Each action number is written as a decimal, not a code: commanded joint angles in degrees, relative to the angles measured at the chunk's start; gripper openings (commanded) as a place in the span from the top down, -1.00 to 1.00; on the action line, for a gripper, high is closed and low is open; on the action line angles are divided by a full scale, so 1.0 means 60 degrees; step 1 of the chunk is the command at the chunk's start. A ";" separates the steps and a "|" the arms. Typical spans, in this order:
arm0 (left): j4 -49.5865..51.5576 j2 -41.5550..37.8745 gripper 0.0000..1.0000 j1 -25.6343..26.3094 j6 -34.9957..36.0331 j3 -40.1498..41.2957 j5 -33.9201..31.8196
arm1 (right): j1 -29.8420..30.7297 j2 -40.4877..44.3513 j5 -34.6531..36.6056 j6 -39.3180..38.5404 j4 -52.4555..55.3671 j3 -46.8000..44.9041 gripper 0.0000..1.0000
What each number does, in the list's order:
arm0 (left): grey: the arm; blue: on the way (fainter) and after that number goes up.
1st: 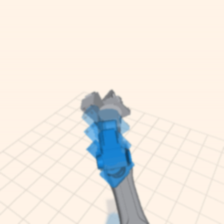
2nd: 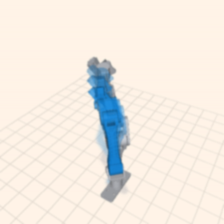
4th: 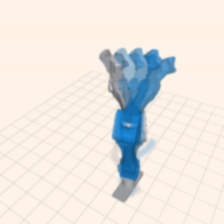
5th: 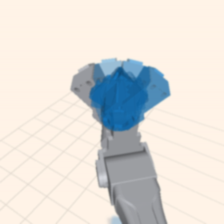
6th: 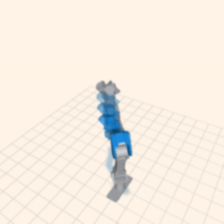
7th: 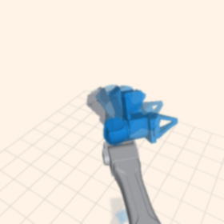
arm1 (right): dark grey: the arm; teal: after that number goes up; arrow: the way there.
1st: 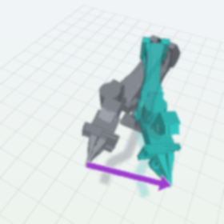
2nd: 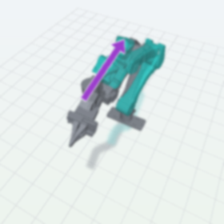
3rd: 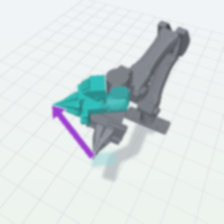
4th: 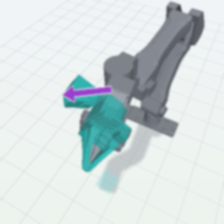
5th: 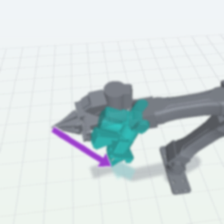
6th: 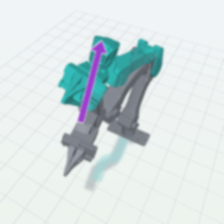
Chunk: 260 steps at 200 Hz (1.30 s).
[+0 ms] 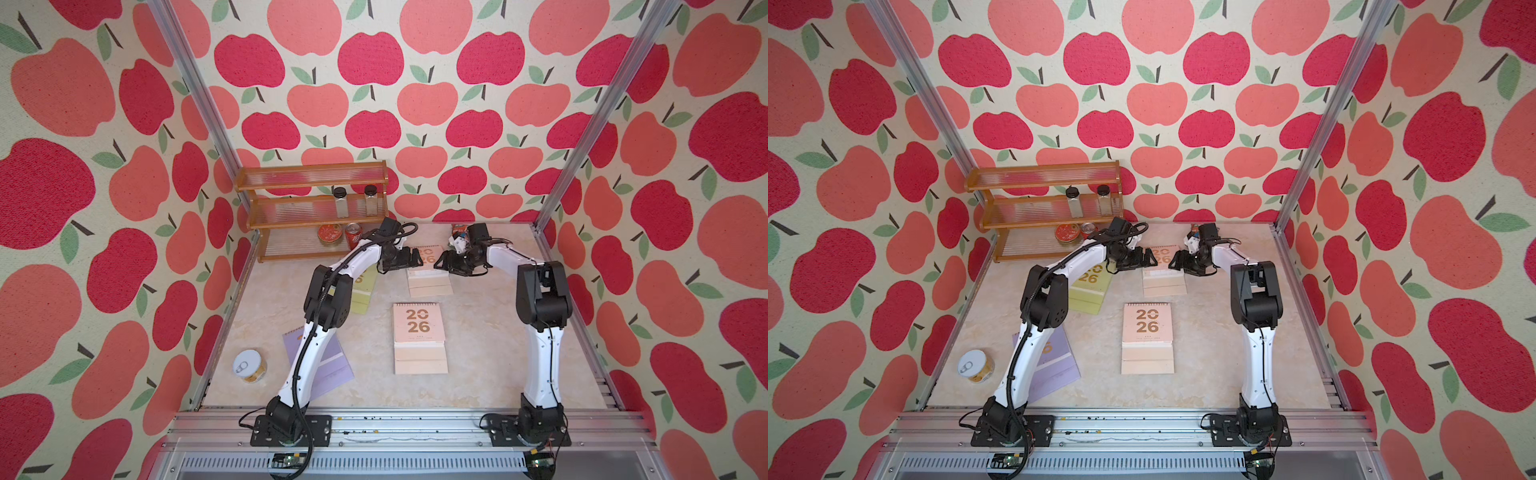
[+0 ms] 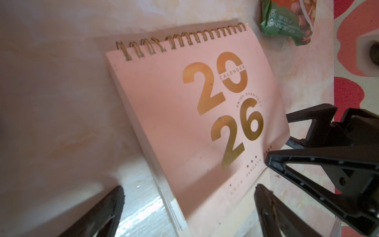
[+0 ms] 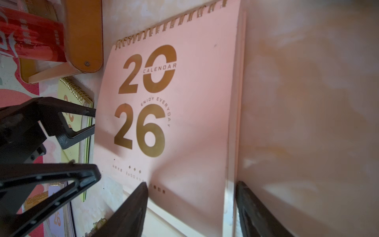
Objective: Stack the calendars
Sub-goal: Pick up the calendar at the center of the board.
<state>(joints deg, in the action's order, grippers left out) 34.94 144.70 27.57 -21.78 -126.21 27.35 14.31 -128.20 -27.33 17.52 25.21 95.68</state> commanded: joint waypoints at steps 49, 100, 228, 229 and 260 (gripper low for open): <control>0.0648 0.0825 -0.81 0.0267 -0.0295 -0.0056 0.0762 | 0.0157 -0.0299 -0.0636 0.0562 -0.0140 0.0043 -0.37; -0.1107 0.0002 -0.76 0.0036 -0.0915 0.1122 0.2178 | 0.0121 -0.0093 -0.1025 0.0867 -0.0589 -0.0171 -0.35; -0.4827 -0.1966 -0.67 -0.0185 -0.2052 0.3186 0.3455 | -0.0033 -0.0021 -0.1797 0.1302 -0.1845 -0.0841 -0.27; -0.4834 -0.1975 -0.67 -0.0193 -0.2060 0.3197 0.3454 | -0.0037 -0.0020 -0.1807 0.1301 -0.1859 -0.0857 -0.27; -0.4857 -0.1976 -0.63 -0.0190 -0.2085 0.3154 0.3483 | -0.0097 0.0020 -0.2054 0.1502 -0.2285 -0.1046 -0.25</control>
<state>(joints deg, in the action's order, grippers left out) 9.87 135.39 25.43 -33.32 -107.44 44.49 12.99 -128.60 -35.33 24.64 13.58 90.94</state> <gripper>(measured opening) 0.822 0.628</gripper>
